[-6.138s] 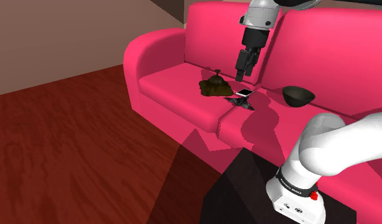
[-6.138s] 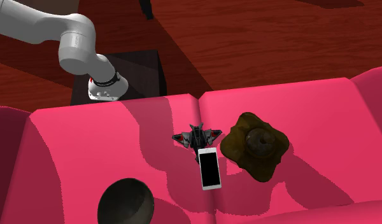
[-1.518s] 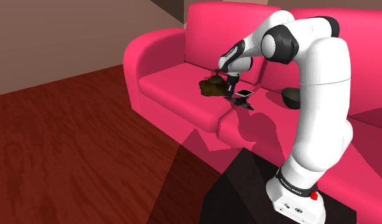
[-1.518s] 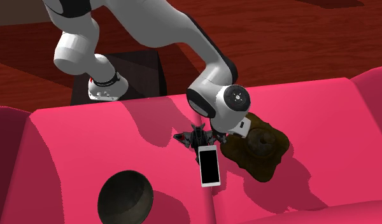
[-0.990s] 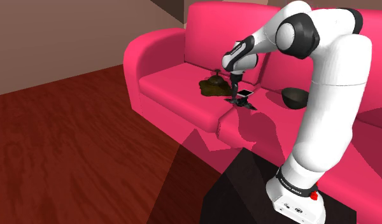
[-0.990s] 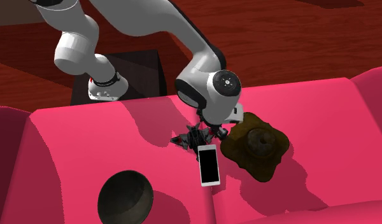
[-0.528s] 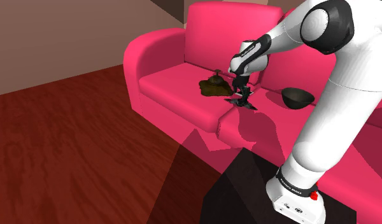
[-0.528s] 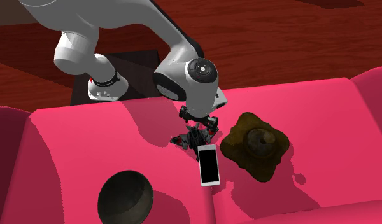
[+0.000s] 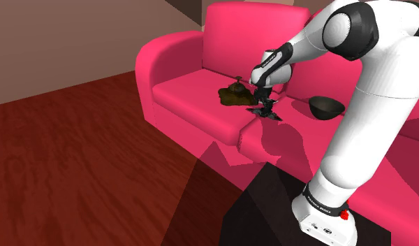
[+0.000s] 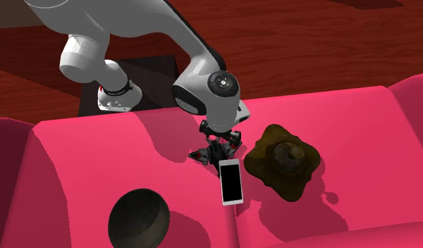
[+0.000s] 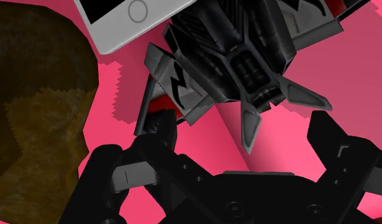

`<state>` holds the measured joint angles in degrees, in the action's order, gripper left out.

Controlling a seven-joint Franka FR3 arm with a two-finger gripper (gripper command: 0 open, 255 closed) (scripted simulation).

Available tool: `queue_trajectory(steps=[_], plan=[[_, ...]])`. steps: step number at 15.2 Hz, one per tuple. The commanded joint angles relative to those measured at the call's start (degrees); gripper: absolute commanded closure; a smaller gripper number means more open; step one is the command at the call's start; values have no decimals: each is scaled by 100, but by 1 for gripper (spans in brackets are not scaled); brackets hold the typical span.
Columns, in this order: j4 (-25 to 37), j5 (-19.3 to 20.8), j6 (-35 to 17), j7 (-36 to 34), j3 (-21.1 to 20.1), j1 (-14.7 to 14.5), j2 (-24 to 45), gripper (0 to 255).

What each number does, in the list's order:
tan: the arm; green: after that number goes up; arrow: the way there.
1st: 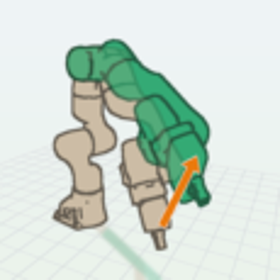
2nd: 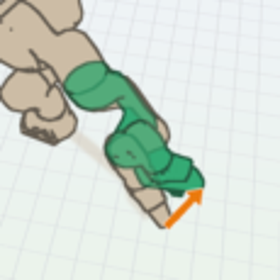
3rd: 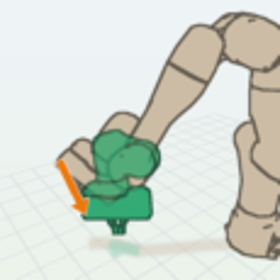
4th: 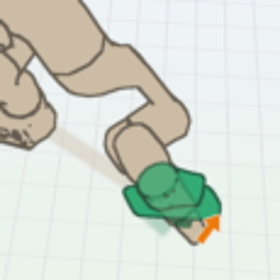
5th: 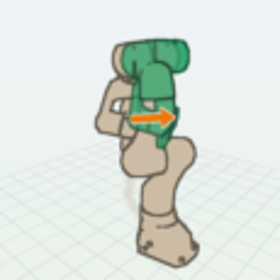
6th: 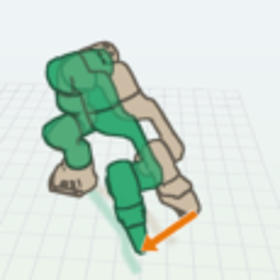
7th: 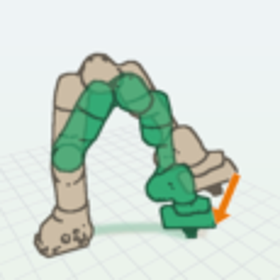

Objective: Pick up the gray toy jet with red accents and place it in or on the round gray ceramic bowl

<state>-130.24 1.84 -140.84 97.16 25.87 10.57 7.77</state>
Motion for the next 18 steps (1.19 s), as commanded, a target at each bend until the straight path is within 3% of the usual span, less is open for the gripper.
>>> queue_trajectory(steps=[1,4,5,14,18], plan=[[-19,-6,-1,15,17,24,48,0],[-19,-5,-1,15,14,27,47,0],[-32,8,2,-11,9,14,31,255],[-19,-5,-1,14,13,27,47,255],[64,133,297,-65,43,-2,-189,255]])
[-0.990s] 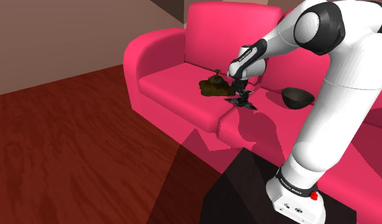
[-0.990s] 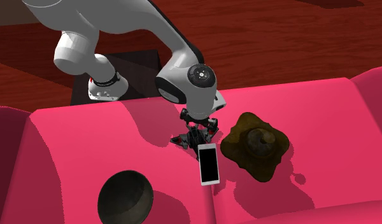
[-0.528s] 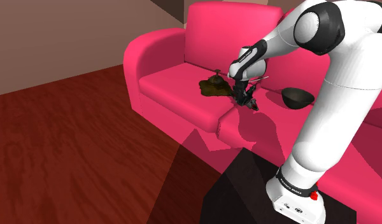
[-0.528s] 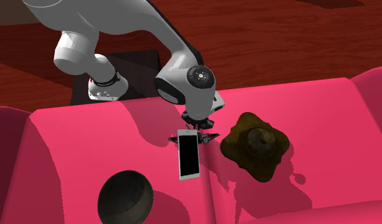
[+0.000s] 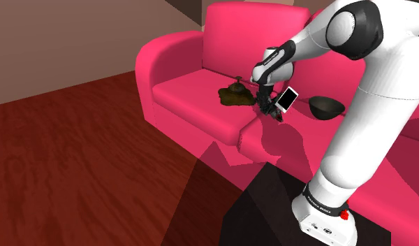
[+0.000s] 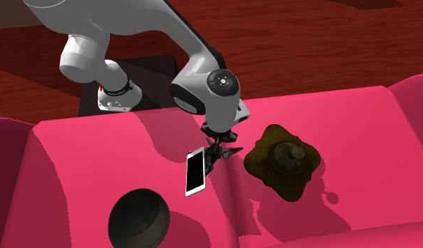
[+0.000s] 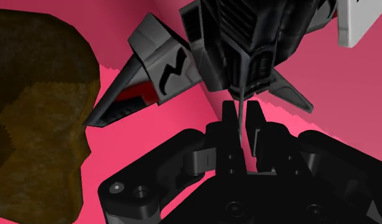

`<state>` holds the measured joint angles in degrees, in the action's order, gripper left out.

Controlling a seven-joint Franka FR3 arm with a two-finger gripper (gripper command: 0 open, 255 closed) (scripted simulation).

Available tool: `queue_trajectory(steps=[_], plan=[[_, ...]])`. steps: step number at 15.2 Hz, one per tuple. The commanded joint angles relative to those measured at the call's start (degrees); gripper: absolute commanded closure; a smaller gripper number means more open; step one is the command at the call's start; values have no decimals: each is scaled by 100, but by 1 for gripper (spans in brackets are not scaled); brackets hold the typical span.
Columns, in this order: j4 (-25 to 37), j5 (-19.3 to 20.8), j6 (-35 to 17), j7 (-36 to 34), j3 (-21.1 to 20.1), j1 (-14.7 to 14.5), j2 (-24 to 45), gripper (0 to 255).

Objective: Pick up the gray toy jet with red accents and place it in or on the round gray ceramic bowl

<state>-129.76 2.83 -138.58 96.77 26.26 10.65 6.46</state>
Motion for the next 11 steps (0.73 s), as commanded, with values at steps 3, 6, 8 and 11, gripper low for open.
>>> queue_trajectory(steps=[3,6,8,11], plan=[[91,124,298,-77,16,-27,-224,255],[177,203,526,-120,20,-40,-379,255],[241,250,679,-145,20,-47,-476,255],[346,311,910,-177,16,-55,-612,255]])
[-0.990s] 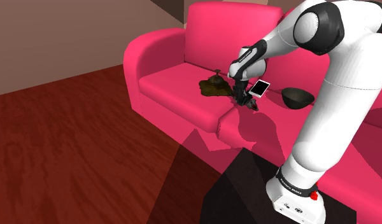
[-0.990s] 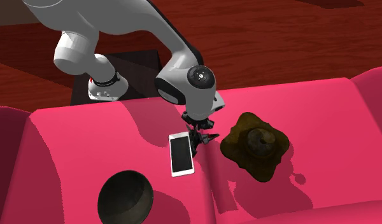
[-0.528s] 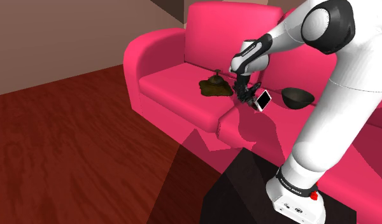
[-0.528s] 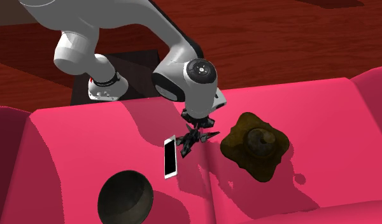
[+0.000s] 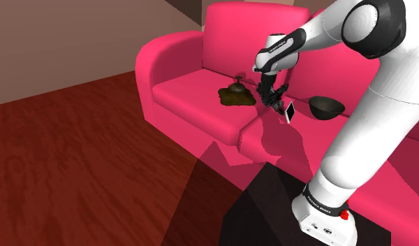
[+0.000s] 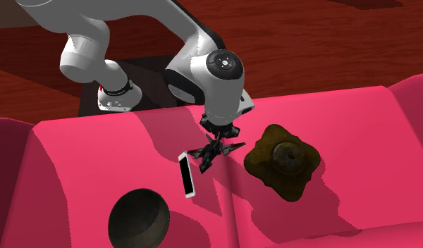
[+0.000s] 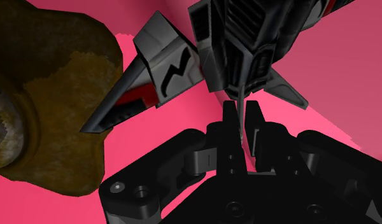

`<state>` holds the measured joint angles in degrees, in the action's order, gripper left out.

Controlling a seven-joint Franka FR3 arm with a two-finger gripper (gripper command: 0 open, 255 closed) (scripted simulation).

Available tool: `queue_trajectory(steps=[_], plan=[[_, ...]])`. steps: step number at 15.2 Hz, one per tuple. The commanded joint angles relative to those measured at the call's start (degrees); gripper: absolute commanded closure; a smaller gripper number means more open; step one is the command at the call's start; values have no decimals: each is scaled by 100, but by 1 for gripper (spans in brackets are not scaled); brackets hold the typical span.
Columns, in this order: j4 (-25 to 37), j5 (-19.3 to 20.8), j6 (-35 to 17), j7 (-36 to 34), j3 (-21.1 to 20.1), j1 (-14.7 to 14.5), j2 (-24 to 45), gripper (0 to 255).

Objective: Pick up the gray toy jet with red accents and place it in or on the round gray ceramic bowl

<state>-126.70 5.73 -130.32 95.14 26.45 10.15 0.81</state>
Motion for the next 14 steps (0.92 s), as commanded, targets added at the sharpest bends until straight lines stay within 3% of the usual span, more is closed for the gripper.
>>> queue_trajectory(steps=[1,14], plan=[[77,39,161,-23,-5,-8,-89,255],[673,193,1160,-85,-56,-36,-524,255]])
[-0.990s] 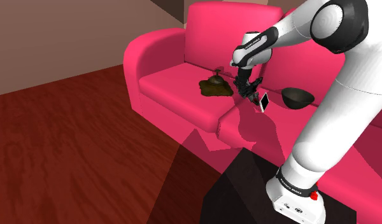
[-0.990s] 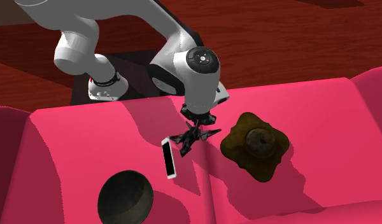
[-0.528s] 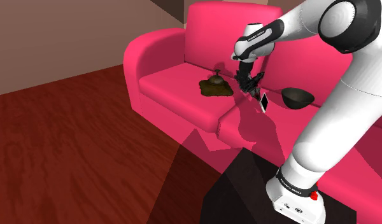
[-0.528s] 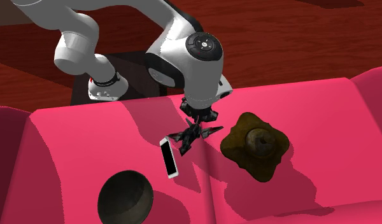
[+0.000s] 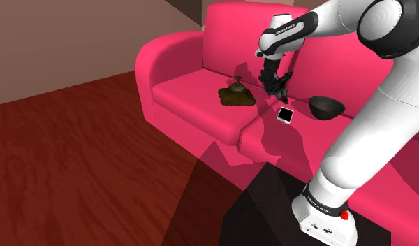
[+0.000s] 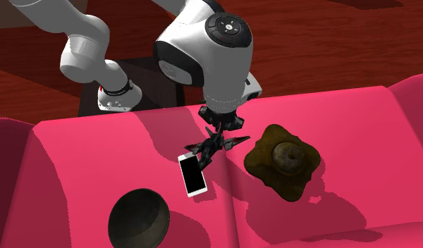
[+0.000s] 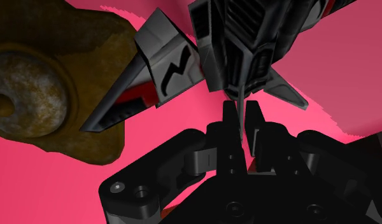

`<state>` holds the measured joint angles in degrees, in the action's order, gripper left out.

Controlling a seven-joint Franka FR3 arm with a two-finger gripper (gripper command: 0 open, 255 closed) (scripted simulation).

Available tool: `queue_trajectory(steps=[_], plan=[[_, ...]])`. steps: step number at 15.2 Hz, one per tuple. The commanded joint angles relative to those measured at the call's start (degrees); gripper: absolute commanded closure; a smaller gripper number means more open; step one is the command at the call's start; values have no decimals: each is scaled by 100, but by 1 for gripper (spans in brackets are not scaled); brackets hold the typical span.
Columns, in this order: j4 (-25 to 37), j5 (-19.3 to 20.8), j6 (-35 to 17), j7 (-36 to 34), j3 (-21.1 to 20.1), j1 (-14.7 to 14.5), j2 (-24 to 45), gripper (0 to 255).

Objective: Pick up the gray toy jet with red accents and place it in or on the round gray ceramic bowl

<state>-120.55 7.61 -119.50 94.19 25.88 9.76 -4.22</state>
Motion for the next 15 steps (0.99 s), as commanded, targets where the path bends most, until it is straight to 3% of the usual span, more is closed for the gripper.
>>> queue_trajectory(steps=[1,4,15], plan=[[112,11,154,9,-3,1,-45,255],[271,26,370,9,-16,-5,-105,255],[-417,555,368,1123,698,662,-1033,255]])
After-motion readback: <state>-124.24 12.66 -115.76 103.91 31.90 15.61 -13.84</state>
